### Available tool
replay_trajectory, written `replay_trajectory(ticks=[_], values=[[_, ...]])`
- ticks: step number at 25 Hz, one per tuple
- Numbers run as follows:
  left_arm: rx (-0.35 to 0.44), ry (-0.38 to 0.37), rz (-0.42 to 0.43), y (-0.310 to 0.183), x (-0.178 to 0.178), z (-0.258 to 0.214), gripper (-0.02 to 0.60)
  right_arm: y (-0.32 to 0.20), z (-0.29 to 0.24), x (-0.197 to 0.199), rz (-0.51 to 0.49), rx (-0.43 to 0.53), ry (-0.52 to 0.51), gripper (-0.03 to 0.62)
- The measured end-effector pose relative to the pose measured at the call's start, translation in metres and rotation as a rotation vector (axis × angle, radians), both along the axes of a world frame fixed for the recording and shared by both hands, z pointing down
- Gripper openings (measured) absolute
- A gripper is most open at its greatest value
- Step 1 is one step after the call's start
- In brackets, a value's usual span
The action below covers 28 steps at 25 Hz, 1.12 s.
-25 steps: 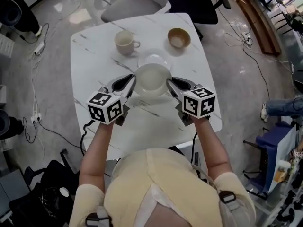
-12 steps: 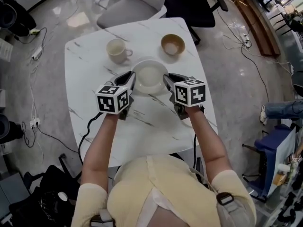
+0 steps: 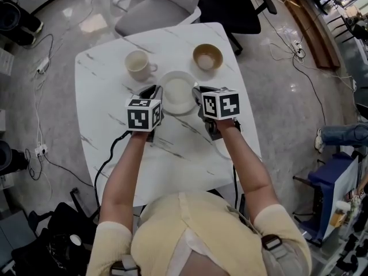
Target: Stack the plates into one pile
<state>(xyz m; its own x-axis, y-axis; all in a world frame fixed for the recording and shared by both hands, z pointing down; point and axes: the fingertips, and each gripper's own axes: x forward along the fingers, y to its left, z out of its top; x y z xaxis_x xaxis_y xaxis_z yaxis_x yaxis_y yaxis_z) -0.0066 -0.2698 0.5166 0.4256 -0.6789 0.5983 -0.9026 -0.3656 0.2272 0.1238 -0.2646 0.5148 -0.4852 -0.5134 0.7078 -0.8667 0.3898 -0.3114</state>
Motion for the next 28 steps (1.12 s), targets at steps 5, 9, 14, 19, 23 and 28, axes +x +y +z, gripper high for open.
replay_trajectory(ticks=[5,9,14,19,23,28], values=[[0.006,-0.149,0.016,-0.006,0.002,0.009,0.066,-0.007,0.006,0.002,0.076,-0.010,0.061,0.086],[0.029,-0.186,0.029,-0.012,0.002,0.018,0.067,-0.010,0.013,0.002,0.103,-0.011,0.081,0.094],[0.013,-0.207,0.036,-0.009,0.002,0.024,0.067,-0.013,0.018,0.001,0.114,0.008,0.113,0.103],[0.053,-0.271,0.089,-0.008,0.000,0.027,0.071,-0.014,0.024,-0.002,0.098,0.054,0.180,0.112],[0.086,-0.302,0.093,-0.006,-0.003,0.025,0.054,-0.015,0.023,-0.006,0.061,0.130,0.239,0.135],[0.116,-0.233,0.037,0.000,-0.016,0.014,0.052,-0.009,0.012,-0.006,0.064,0.161,0.228,0.121]])
